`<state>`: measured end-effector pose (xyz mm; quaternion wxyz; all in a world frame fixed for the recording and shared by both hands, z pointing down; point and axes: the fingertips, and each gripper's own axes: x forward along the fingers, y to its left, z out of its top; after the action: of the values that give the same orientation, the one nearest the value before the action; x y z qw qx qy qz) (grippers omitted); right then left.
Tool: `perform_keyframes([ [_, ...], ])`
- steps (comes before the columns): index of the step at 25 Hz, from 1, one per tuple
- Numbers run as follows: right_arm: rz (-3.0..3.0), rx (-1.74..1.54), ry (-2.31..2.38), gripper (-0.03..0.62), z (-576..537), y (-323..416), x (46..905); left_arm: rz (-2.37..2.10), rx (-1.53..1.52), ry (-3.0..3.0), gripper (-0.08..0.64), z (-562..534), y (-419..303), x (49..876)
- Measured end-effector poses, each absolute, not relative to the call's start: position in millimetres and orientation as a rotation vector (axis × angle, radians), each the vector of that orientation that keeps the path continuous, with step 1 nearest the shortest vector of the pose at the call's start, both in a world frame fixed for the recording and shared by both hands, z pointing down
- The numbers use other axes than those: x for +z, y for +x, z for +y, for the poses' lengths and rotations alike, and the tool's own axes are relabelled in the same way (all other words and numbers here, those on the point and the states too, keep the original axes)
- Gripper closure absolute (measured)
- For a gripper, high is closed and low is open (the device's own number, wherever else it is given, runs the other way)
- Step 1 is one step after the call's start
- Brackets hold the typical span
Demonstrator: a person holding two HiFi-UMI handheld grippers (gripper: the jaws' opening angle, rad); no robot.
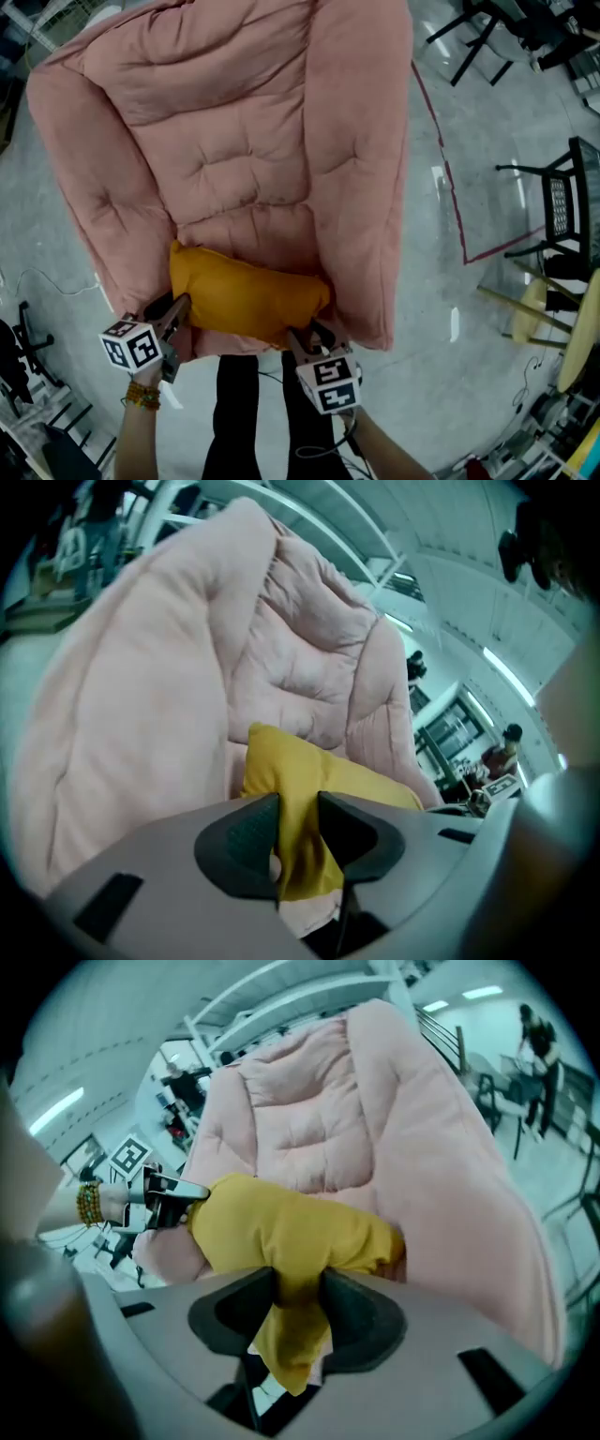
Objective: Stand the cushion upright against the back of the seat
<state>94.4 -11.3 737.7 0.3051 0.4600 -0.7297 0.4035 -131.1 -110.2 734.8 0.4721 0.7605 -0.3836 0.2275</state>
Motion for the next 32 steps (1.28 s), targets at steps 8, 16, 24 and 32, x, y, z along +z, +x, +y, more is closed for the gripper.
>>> perform_keyframes([
  [8, -1.904, 0.518, 0.889, 0.408, -97.5, 116.9, 757.4, -0.99, 0.394, 1.564, 0.43, -19.4, -124.2, 749.3],
  [16, -1.952, 0.989, 1.178, 0.323, -67.5, 97.1, 746.3, -0.904, 0.754, 2.004, 0.41, -80.3, -120.1, 721.1],
  [24, -1.88, 1.748, 1.278, 0.299, -15.9, 31.9, 800.5, -0.226, 1.061, 2.167, 0.281, -138.4, -23.8, 762.7],
  [32, -1.796, 1.956, 1.355, 0.324, -45.2, 36.7, 821.8, -0.191, 1.063, 2.085, 0.29, -123.8, -7.2, 805.5],
])
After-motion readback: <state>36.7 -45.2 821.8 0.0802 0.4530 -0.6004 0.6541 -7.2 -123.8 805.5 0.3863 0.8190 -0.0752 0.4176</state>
